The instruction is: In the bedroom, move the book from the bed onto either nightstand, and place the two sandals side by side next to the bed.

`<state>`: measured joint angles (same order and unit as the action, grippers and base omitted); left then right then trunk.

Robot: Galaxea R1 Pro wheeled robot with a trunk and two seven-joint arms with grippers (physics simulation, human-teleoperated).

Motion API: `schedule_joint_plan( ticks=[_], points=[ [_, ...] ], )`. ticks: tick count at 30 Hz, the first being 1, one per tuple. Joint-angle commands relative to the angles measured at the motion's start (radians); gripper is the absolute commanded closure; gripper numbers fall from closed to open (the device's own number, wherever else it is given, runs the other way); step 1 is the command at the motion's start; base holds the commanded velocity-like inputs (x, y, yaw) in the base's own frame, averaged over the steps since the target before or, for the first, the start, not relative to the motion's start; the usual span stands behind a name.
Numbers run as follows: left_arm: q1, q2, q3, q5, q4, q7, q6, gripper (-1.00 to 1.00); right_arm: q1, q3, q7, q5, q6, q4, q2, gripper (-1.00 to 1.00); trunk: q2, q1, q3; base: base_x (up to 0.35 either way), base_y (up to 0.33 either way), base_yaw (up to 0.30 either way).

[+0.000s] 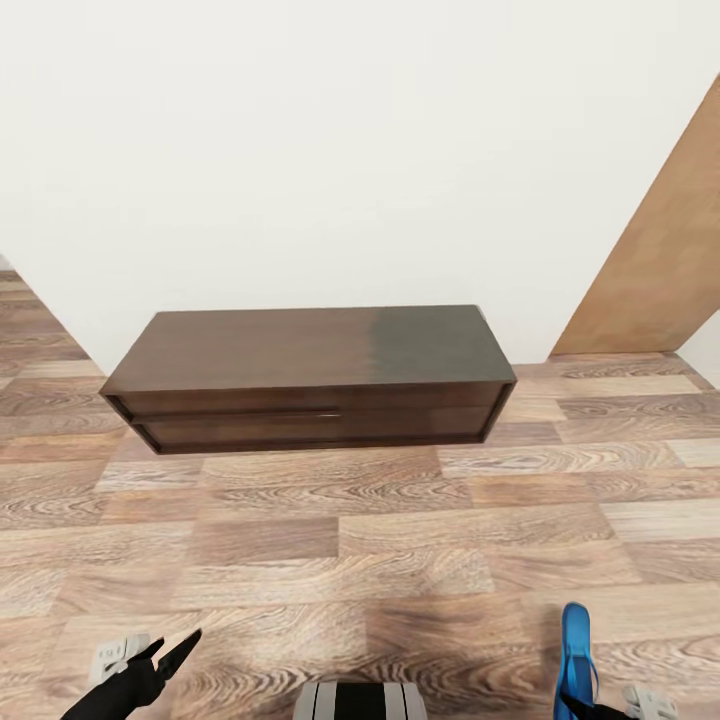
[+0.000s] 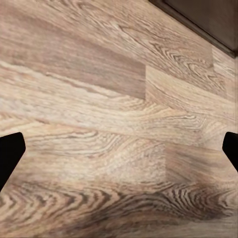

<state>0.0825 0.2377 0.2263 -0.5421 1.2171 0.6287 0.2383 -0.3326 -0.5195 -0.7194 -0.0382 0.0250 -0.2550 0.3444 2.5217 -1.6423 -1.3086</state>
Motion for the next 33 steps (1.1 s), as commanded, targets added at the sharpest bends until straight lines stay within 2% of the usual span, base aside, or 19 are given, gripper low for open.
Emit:
schedule_joint_plan(
  ticks=[1, 10, 13, 19, 23, 25, 26, 30, 33],
  points=[
    [0.000, 0.000, 0.001, -0.010, 0.001, 0.002, 0.010, -1.00, -0.001, -0.007, -0.005, -0.005, 0.003, 0.000, 0.000, 1.00, 0.000, 0.001, 0.003, 0.000, 0.000, 0.000],
    [0.000, 0.000, 0.001, -0.012, 0.000, 0.002, 0.010, -1.00, 0.000, -0.006, -0.012, -0.005, 0.010, -0.002, 0.002, 1.00, -0.002, 0.005, 0.038, 0.000, 0.000, 0.000],
    [0.000, 0.000, 0.001, -0.012, -0.001, 0.002, 0.010, -1.00, -0.001, 0.000, -0.034, -0.006, 0.019, -0.007, 0.001, 1.00, -0.003, 0.006, 0.050, 0.000, 0.000, 0.000],
    [0.001, -0.001, -0.001, -0.006, -0.001, 0.000, 0.010, -1.00, -0.001, 0.012, -0.170, -0.018, 0.044, -0.034, -0.004, 1.00, -0.004, 0.009, 0.073, 0.000, 0.000, 0.000],
    [0.000, -0.002, -0.005, -0.003, -0.001, 0.000, 0.010, -1.00, -0.001, 0.065, -0.330, -0.018, 0.048, -0.062, -0.004, 1.00, -0.005, 0.010, 0.088, 0.000, 0.000, 0.000],
    [0.000, -0.003, -0.023, -0.003, -0.002, 0.000, 0.009, -1.00, -0.001, 0.072, -0.372, -0.016, 0.047, -0.058, -0.001, 1.00, -0.006, 0.011, 0.096, 0.000, 0.000, 0.000],
    [0.000, -0.003, -0.050, -0.003, -0.002, 0.000, 0.009, -1.00, -0.001, 0.074, -0.386, -0.014, 0.047, -0.055, 0.001, 1.00, -0.006, 0.012, 0.100, 0.000, 0.000, 0.000],
    [0.000, -0.003, -0.119, -0.003, -0.002, -0.003, 0.009, -1.00, 0.000, 0.075, -0.396, -0.011, 0.038, -0.052, 0.002, 1.00, -0.007, 0.014, 0.116, 0.000, 0.000, 0.000],
    [0.000, -0.003, -0.131, -0.003, -0.004, -0.004, 0.009, -1.00, -0.001, 0.076, -0.396, -0.011, 0.034, -0.052, 0.002, 1.00, -0.007, 0.015, 0.127, 0.000, 0.000, 0.000]
  ],
)
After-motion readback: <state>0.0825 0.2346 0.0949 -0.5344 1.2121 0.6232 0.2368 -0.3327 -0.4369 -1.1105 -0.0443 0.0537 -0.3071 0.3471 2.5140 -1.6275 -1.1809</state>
